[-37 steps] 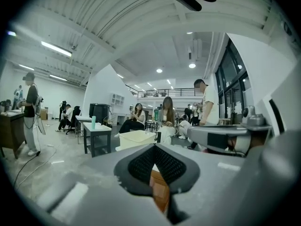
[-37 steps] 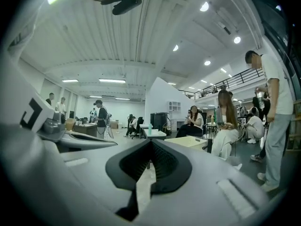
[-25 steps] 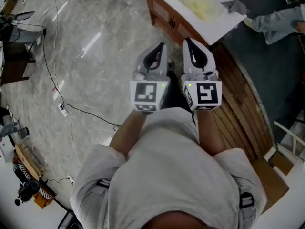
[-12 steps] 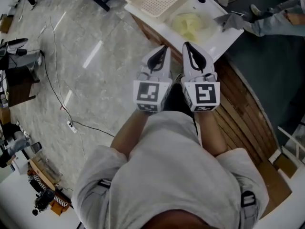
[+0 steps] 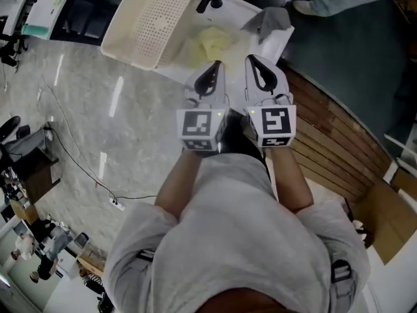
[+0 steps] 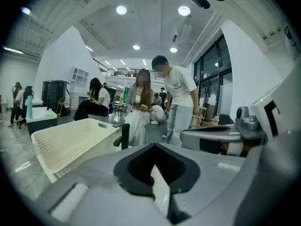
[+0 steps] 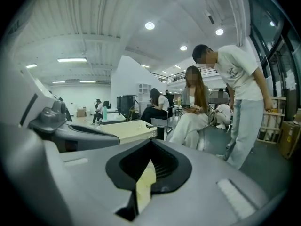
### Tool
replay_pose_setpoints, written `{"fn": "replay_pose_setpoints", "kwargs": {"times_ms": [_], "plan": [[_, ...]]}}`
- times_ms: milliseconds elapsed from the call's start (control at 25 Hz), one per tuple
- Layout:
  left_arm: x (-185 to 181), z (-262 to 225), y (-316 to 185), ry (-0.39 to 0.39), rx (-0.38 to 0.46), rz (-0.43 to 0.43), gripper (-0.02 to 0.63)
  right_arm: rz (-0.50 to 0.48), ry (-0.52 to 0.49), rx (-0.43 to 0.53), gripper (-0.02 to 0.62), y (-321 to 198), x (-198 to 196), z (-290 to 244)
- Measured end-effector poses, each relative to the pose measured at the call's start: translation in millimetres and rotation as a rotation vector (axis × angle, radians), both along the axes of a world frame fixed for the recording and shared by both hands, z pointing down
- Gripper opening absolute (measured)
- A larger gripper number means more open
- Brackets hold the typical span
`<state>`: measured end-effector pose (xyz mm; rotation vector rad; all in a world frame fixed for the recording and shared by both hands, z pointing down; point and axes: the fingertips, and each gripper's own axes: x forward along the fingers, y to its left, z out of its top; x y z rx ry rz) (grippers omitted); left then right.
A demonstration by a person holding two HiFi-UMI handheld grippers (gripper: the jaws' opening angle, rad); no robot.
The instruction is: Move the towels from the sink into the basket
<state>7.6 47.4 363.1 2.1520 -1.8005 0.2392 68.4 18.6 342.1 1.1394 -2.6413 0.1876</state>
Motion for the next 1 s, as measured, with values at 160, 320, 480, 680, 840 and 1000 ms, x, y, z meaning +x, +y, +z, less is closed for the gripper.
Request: {"fn": "replay_pose_setpoints", "kwargs": {"times_ms": [160, 320, 480, 680, 840, 1000], "plan": [[23, 19, -24, 0.008, -0.04, 0.074, 0.02, 0.073, 0.039, -0.037, 0.006, -24, 22, 21], [35, 35, -44, 0.009, -0.071, 0.146, 0.02, 0.135, 0.057, -0.068, 0.006, -43, 33, 37], [40, 51, -62, 0.015, -0.099, 0.193, 0.02, 0.181, 0.066, -0.09, 0.006, -59, 37, 49], [40, 67, -81, 0.022, -0.137, 0.245, 0.02, 0.236, 0.087, -0.128, 0.006, -79, 39, 67], [35, 81, -96, 0.029, -0.174, 0.261, 0.02, 0.266, 0.107, -0.17, 0.006, -98, 39, 84], [31, 93, -110, 0.037, -0.203, 0.278, 0.02, 0.289, 0.129, -0.205, 0.006, -112, 40, 101]]}}
